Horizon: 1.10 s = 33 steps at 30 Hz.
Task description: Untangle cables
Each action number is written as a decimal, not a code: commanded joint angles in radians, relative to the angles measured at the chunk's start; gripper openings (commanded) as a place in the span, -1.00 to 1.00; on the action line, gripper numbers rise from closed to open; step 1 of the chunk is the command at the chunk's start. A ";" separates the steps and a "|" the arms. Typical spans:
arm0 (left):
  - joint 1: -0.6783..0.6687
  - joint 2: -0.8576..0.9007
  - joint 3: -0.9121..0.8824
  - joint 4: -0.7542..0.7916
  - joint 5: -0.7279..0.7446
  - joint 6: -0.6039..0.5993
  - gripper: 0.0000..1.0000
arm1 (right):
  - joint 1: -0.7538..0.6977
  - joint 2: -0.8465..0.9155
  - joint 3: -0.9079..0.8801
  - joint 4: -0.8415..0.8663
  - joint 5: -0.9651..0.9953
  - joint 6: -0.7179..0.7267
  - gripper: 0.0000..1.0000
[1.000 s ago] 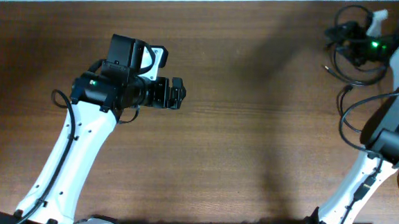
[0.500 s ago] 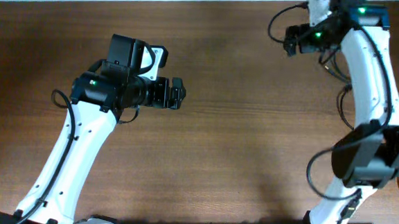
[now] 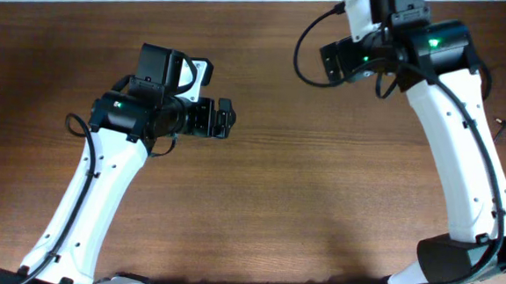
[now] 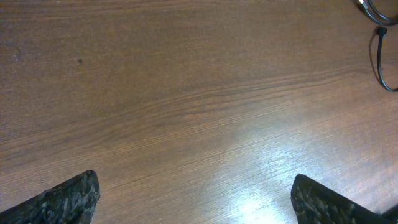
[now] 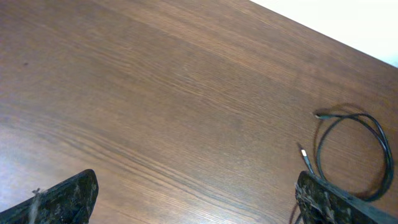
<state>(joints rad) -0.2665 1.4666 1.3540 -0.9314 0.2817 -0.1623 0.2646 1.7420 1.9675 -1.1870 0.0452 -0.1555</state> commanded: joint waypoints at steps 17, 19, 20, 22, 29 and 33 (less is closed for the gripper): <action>0.000 0.007 0.020 0.002 0.011 -0.002 0.98 | 0.017 -0.001 0.015 -0.003 0.016 0.014 0.97; 0.000 0.007 0.020 0.002 0.011 -0.002 0.98 | 0.017 -0.001 0.015 -0.003 0.016 0.014 0.97; 0.000 0.007 0.020 0.002 0.011 -0.002 0.98 | 0.017 -0.001 0.015 -0.003 0.016 0.014 0.97; 0.000 0.007 0.020 0.002 0.011 -0.002 0.98 | 0.017 -0.001 0.015 -0.003 0.016 0.014 0.97; 0.000 0.007 0.020 0.002 0.011 -0.002 0.98 | 0.017 -0.001 0.015 -0.003 0.016 0.014 0.97; 0.000 0.003 0.020 0.000 -0.018 -0.001 0.97 | 0.017 -0.001 0.015 -0.003 0.016 0.014 0.97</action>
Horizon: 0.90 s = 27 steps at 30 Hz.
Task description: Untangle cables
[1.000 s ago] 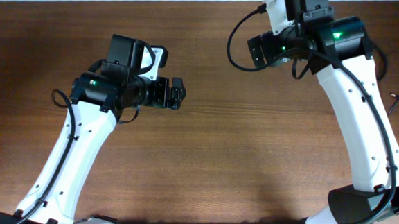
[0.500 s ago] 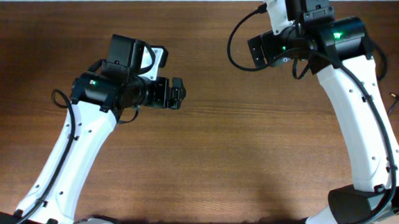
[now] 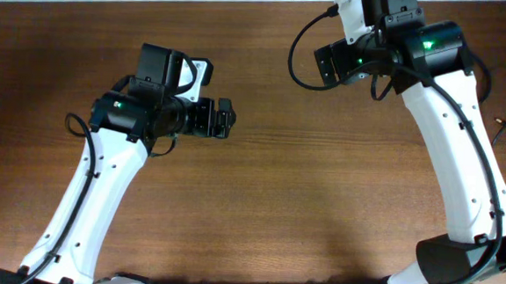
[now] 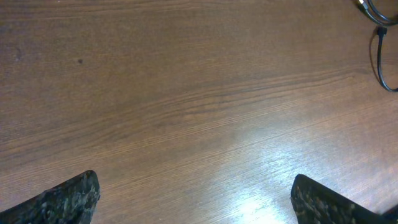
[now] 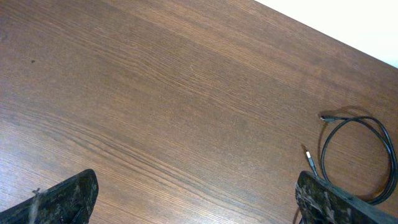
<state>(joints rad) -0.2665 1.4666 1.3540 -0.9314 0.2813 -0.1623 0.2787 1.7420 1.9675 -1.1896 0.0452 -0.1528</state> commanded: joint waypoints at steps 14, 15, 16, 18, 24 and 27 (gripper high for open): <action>0.001 -0.375 -0.402 0.523 -0.177 0.089 0.98 | 0.003 -0.001 0.015 0.000 0.016 0.011 0.97; 0.001 -0.415 -0.458 0.599 -0.176 0.089 0.98 | 0.002 -0.001 0.015 0.000 0.016 0.011 0.97; 0.001 -0.454 -0.515 0.681 -0.176 0.089 0.98 | 0.002 -0.001 0.015 0.000 0.016 0.011 0.97; 0.002 -0.541 -0.650 0.877 -0.176 0.089 0.98 | 0.003 -0.001 0.015 0.000 0.016 0.011 0.97; 0.053 -0.728 -1.023 1.452 -0.167 0.089 0.98 | 0.002 -0.001 0.015 0.000 0.016 0.011 0.97; 0.096 -0.792 -1.181 1.672 -0.174 0.089 0.97 | 0.003 -0.001 0.015 0.000 0.016 0.011 0.97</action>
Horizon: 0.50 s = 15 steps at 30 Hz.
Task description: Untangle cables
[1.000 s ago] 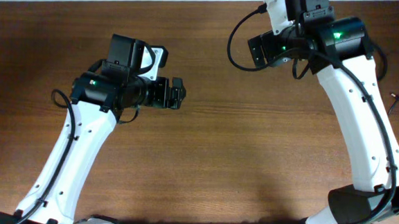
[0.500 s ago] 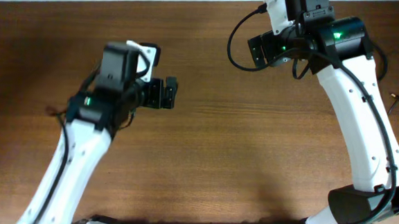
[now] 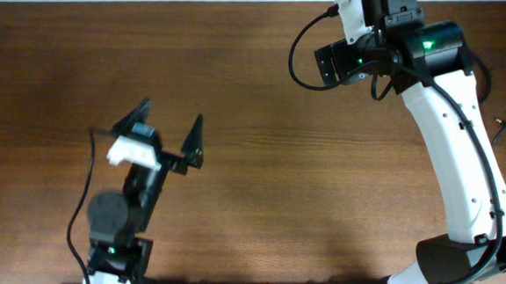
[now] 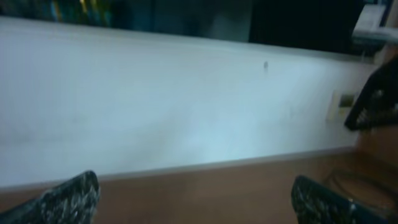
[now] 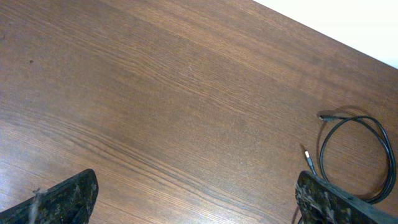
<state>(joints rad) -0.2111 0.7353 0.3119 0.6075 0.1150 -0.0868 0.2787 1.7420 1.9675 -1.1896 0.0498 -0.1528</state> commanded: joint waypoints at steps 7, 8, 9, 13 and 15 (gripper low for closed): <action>0.131 -0.249 -0.233 0.051 -0.064 0.013 0.98 | 0.003 -0.001 0.015 0.000 0.011 0.011 0.97; 0.140 -0.271 -0.233 0.012 -0.069 0.013 0.98 | 0.003 -0.001 0.015 0.000 0.011 0.011 0.97; 0.150 -0.299 -0.234 -0.035 -0.072 0.013 0.98 | 0.003 -0.001 0.015 -0.001 0.011 0.011 0.97; 0.184 -0.376 -0.262 -0.104 -0.086 0.013 0.98 | 0.003 -0.001 0.015 0.000 0.011 0.011 0.97; 0.187 -0.402 -0.292 -0.091 -0.090 0.013 0.98 | 0.003 -0.001 0.015 0.000 0.011 0.011 0.97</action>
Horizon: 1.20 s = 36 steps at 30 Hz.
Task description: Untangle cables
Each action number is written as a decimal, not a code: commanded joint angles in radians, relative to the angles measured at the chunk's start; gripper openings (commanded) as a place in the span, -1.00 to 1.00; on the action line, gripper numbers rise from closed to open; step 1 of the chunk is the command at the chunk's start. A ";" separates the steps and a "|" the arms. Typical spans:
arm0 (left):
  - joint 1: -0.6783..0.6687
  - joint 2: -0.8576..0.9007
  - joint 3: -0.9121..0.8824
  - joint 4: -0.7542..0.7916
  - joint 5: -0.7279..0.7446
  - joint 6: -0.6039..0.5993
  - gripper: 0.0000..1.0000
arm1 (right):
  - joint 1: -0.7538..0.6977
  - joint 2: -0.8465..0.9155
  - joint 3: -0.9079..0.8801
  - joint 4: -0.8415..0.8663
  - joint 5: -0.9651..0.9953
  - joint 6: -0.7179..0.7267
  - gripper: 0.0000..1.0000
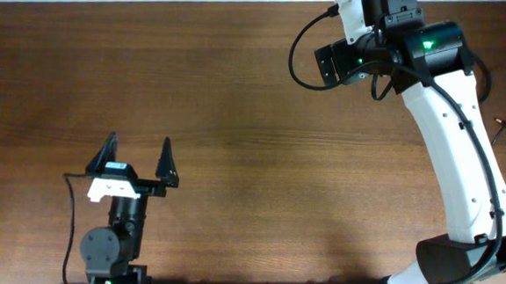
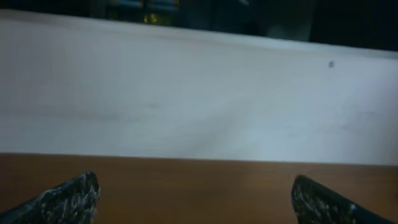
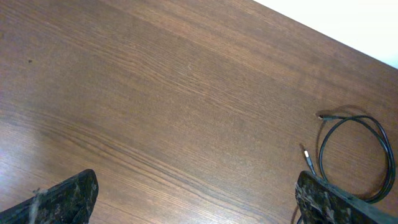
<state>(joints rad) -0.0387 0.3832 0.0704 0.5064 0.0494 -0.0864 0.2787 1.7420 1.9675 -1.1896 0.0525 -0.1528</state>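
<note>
A thin black cable (image 3: 356, 154) lies in a single loose loop on the brown table, at the right of the right wrist view, with its two plug ends free beside the loop. My right gripper (image 3: 195, 182) hangs open above bare wood to the left of the cable, with nothing between its fingers (image 3: 69, 198). In the overhead view the right wrist (image 1: 364, 50) covers that gripper. My left gripper (image 1: 137, 145) is open and empty near the table's front left, its fingers pointing toward the far edge. In the left wrist view the left gripper (image 2: 194, 182) faces a white wall.
The wooden table (image 1: 237, 115) fills the overhead view, with a white strip along its far edge. Thin black wires show at the right edge of the overhead view. The right arm (image 1: 455, 146) spans the right side from the front base.
My left arm has drawn further back and lower at the front left. Its open gripper now points squarely at the far wall. The right arm and the cable have not moved.
First my left arm reached over the table's left middle, open gripper facing the wood, with the right arm at the back. Then the right arm had shifted slightly. After that the left arm was pulled back to the front, and it is now folded there.
</note>
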 commanded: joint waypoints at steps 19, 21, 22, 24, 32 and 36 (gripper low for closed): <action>0.037 -0.379 -0.061 -0.585 -0.155 0.021 0.98 | 0.003 -0.001 0.015 0.000 0.009 0.011 0.97; 0.036 -0.379 -0.061 -0.586 -0.142 0.080 0.98 | 0.003 -0.001 0.015 -0.001 0.009 0.011 0.97; 0.034 -0.379 -0.061 -0.587 -0.143 0.095 0.98 | 0.003 -0.001 0.015 0.000 0.009 0.011 0.97; 0.032 -0.379 -0.061 -0.587 -0.143 0.127 0.98 | 0.003 -0.001 0.015 0.000 0.009 0.011 0.97; 0.032 -0.378 -0.061 -0.587 -0.109 0.137 0.98 | 0.002 -0.001 0.015 0.000 0.009 0.011 0.97; 0.032 -0.378 -0.061 -0.587 -0.109 0.137 0.98 | 0.003 -0.001 0.015 0.000 0.009 0.011 0.97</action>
<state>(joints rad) -0.0071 0.0128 0.0105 -0.0715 -0.0780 0.0315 0.2787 1.7420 1.9675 -1.1896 0.0525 -0.1528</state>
